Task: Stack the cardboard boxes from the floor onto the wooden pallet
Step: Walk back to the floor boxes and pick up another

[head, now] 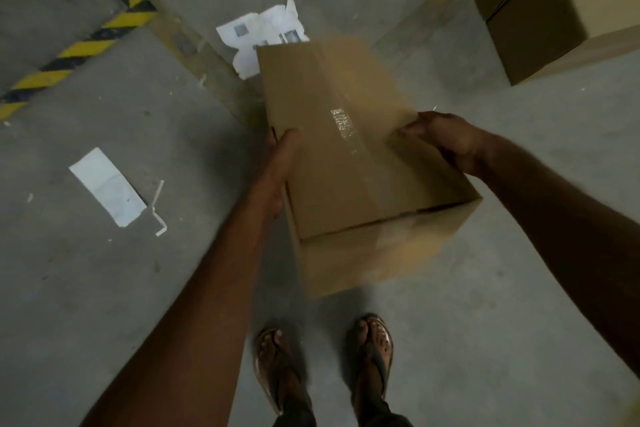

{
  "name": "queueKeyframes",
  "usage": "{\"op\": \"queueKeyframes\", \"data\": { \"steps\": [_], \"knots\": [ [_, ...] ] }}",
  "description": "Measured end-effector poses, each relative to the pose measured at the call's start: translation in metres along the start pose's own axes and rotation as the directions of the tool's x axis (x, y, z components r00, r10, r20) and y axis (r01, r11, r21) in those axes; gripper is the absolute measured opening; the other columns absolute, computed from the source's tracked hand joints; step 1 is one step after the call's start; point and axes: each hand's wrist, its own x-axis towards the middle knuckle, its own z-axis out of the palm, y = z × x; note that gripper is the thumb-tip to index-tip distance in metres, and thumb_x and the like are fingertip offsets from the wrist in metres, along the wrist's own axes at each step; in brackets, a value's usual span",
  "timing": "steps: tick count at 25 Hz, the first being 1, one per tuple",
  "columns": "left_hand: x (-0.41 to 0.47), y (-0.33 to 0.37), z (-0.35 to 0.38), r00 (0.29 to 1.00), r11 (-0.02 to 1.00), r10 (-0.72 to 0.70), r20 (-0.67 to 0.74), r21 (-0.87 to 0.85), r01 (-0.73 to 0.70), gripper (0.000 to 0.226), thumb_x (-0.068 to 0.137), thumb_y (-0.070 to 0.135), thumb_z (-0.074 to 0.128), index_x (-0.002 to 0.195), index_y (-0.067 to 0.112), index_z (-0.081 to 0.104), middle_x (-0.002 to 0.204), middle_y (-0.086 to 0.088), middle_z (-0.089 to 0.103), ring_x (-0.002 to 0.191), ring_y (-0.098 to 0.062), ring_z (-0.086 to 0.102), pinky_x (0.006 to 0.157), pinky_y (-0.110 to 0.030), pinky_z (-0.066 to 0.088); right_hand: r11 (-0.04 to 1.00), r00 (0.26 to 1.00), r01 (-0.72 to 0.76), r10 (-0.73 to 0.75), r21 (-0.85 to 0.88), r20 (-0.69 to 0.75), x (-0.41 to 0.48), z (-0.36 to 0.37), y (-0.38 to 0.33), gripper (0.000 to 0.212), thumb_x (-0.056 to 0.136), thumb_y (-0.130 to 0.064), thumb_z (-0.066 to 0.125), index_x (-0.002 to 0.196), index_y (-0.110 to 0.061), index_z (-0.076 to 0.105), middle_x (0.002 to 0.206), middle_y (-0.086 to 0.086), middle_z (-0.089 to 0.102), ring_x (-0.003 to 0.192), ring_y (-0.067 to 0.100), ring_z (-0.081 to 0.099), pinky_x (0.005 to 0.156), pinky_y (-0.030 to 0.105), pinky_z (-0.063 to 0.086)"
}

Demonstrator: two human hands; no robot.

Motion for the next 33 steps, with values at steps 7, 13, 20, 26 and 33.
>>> {"op": "queueKeyframes", "data": {
  "steps": [7, 13, 20, 26, 33],
  "knots": [
    [-0.108, 0.13, 0.024, 0.973, 0.975, 0.08, 0.215, 0.186, -0.121, 0.037, 0.1, 0.034, 0.062, 0.136, 0.024, 0.063, 0.119, -0.005, 0.073, 0.089, -0.017, 0.071, 0.063, -0.026, 0.057, 0.978, 0.996, 0.04, -0.056, 0.207, 0.073, -0.155, -0.069, -0.05, 0.03, 0.093, -0.021, 0.071, 0.123, -0.014, 0.068, 0.117, 0.014, 0.075, 0.103, 0.033, 0.073, 0.088, 0.045, 0.059],
    [-0.258, 0.196, 0.033, 0.907, 0.897, 0.274, 0.321, 0.253, -0.361, 0.047, 0.09, 0.031, 0.079, 0.13, 0.042, 0.06, 0.112, 0.013, 0.075, 0.092, -0.007, 0.075, 0.066, -0.022, 0.059, 0.851, 0.963, 0.262, -0.202, 0.456, -0.176, -0.313, -0.103, -0.046, 0.074, 0.079, -0.015, 0.087, 0.144, -0.031, 0.055, 0.126, -0.001, 0.072, 0.112, 0.022, 0.07, 0.1, 0.043, 0.056],
    [-0.409, 0.191, 0.054, 0.757, 0.764, 0.482, 0.442, 0.211, -0.609, 0.08, 0.082, 0.023, 0.088, 0.149, 0.04, 0.047, 0.137, 0.01, 0.065, 0.125, -0.014, 0.064, 0.106, -0.05, 0.051, 0.715, 0.888, 0.438, -0.251, 0.545, -0.385, -0.501, -0.132, 0.002, 0.088, 0.08, -0.004, 0.083, 0.148, -0.046, 0.047, 0.131, -0.006, 0.068, 0.112, 0.016, 0.07, 0.084, 0.035, 0.062],
    [-0.523, 0.171, 0.068, 0.625, 0.674, 0.556, 0.548, 0.143, -0.725, 0.092, 0.078, 0.018, 0.089, 0.155, 0.031, 0.04, 0.141, 0.012, 0.062, 0.123, -0.004, 0.063, 0.103, -0.037, 0.055, 0.646, 0.775, 0.568, -0.211, 0.51, -0.595, -0.643, -0.132, 0.05, 0.088, 0.077, 0.009, 0.079, 0.144, -0.041, 0.054, 0.12, -0.008, 0.075, 0.107, 0.015, 0.073, 0.084, 0.034, 0.06],
    [-0.65, 0.136, 0.075, 0.384, 0.607, 0.496, 0.779, 0.004, -0.794, 0.085, 0.082, 0.003, 0.082, 0.15, 0.03, 0.041, 0.12, 0.032, 0.067, 0.114, 0.007, 0.064, 0.092, -0.014, 0.053, 0.549, 0.6, 0.688, -0.062, 0.475, -0.798, -0.785, -0.078, 0.144, 0.089, 0.073, 0.01, 0.082, 0.145, -0.033, 0.054, 0.125, -0.003, 0.073, 0.112, 0.018, 0.071, 0.089, 0.035, 0.059]
  ]
}}
